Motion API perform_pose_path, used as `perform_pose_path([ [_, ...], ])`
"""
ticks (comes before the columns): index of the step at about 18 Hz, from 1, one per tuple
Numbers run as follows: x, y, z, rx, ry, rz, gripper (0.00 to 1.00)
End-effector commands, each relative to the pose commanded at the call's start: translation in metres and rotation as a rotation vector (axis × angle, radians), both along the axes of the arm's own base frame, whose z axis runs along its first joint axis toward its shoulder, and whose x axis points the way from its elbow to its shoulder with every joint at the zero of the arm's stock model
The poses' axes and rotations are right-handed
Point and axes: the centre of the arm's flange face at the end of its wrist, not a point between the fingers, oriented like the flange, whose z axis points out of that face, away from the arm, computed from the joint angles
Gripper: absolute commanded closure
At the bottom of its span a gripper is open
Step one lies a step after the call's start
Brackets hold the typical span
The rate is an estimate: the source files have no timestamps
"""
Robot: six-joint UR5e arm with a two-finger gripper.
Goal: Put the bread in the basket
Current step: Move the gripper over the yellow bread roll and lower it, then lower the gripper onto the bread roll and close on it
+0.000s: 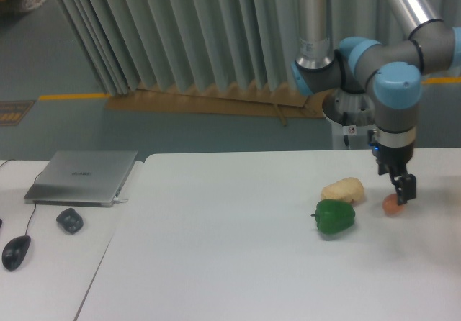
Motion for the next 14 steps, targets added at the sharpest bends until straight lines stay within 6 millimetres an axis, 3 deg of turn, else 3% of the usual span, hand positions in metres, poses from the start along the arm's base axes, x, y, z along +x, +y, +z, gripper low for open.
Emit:
perform_pose_path([
  [1,0.017,0.007,-0.006,-0.039,0.016,0.021,0.0],
  [4,0.042,0.016,-0.016,-0.095,0.027,0.074,0.0],
  [7,0.049,0.007,-0.017,-0.187,0.028,0.055,0.0],
  [12,0.06,0.01,-0.032,-0.256,0.064,0.073,0.0],
  [14,0.07,0.02,-0.042,-0.272,0.078,0.082,0.0],
])
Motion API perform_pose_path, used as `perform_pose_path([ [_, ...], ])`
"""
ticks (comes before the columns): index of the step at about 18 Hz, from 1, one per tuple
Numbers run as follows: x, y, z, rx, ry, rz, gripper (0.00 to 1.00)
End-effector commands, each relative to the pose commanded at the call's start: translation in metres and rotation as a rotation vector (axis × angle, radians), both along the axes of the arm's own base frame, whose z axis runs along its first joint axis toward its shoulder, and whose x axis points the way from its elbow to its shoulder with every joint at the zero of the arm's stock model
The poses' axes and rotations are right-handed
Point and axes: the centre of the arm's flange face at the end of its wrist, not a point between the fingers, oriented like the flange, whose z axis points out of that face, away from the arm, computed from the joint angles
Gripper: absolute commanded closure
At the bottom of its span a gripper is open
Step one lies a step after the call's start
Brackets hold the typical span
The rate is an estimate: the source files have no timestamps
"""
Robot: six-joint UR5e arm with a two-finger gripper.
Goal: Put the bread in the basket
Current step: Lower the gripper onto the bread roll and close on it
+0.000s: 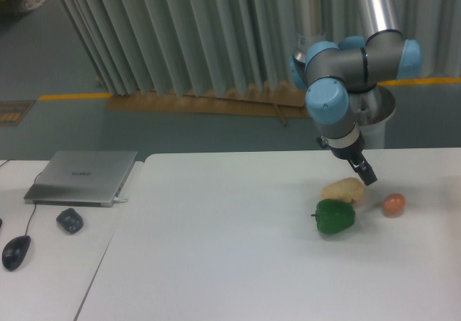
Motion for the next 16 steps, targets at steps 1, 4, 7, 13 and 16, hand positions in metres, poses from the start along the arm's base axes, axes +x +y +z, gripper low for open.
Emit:
perform_pose_path([
  [1,0.005,0.006,-0.007,-0.008,0.007,0.015,0.0],
  [4,0.014,0.013,-0.014,-0.014,0.016,0.024,0.0],
  [7,0.014,0.015,-0.02,-0.022,0.013,0.033,0.0],
  [13,0.008,0.022,-0.039,-0.029,0.019,0.046,0.0],
  [16,0.007,0.027,-0.046,-0.019,0.028,0.048,0.0],
])
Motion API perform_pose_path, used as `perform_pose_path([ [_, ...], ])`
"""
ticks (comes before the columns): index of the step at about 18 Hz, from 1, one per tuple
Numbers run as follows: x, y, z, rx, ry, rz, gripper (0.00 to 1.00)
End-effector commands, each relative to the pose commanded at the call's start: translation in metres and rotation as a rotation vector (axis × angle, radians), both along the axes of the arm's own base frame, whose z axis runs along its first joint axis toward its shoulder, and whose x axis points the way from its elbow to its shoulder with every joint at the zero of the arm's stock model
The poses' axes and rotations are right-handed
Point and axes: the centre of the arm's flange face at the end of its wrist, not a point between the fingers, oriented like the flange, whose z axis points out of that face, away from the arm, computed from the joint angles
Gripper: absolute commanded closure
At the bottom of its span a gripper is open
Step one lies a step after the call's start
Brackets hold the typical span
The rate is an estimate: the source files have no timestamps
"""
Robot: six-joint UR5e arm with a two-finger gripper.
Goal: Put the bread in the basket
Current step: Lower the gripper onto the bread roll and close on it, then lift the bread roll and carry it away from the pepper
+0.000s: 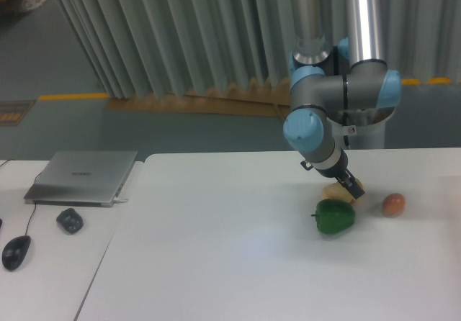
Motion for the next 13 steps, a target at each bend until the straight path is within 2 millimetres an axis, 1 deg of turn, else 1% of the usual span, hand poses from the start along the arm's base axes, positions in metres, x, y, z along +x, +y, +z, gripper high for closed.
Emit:
perform_pose_path([
  [1,0.0,0.001,0.0,0.002,-0.001,-0.002,0.0],
  [2,0.0,0.001,0.0,0.001,-0.001,-0.006,0.04],
  [3,-0.001,0.001,0.001,0.003,-0.001,-0.004,0.25],
  [4,-0.001,0.002,0.002,0.005,-0.002,-0.005,0.39],
  [7,-0.001,0.002,0.002,0.004,-0.001,-0.005,0.57],
  [11,-0.001,0.003,0.003,0.007,-0.002,-0.007,0.71],
  [13,-0.007,0.004,0.012,0.031,0.001,-0.001,0.71],
])
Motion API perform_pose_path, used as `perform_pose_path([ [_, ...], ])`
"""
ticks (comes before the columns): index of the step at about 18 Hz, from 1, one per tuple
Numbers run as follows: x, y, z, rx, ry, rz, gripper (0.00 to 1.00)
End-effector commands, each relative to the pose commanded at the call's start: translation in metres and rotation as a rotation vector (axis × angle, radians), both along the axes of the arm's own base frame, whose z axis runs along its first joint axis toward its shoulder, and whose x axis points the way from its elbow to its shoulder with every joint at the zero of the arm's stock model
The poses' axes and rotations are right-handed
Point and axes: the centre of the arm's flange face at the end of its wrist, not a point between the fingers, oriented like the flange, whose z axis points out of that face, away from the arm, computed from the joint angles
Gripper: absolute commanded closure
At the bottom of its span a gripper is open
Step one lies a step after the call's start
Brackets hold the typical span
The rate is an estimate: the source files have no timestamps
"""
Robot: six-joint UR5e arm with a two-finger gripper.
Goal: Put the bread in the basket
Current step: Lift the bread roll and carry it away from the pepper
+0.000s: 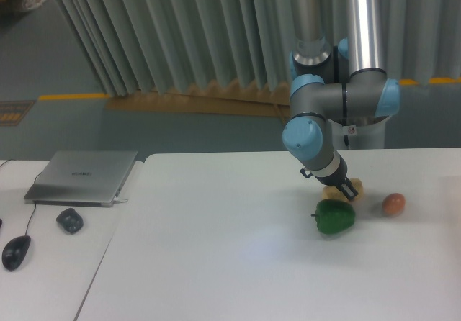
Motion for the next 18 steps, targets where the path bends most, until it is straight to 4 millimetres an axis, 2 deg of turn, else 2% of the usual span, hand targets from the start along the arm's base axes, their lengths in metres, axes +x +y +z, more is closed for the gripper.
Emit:
perform_pose_path([
  [3,-0.016,-0.011,0.058,0.136,0.006,0.052,0.71],
  [5,-0.043,-0.041,0.111,0.283,-0.026,0.079,0.71],
  [6,-0.059,-0.058,0.129,0.321,-0.014,0.097,0.71],
  [7,-0.071,-0.069,0.137,0.334,-0.003,0.115,0.71],
  [10,-0.121,-0.105,0.149,0.348,0.016,0.143,0.71],
  [13,-0.174,-0.144,0.157,0.346,0.013,0.089,0.71],
  [14,-0.197,-0.158,0.153,0.337,0.001,0.069,0.71],
  [16,-0.227,-0.182,0.143,0.315,-0.033,-0.004,0.71],
  [17,-0.244,-0.205,0.14,0.305,-0.05,-0.039,0.71],
  [18,-0.257,-0.218,0.135,0.28,-0.056,-0.073,0.71],
])
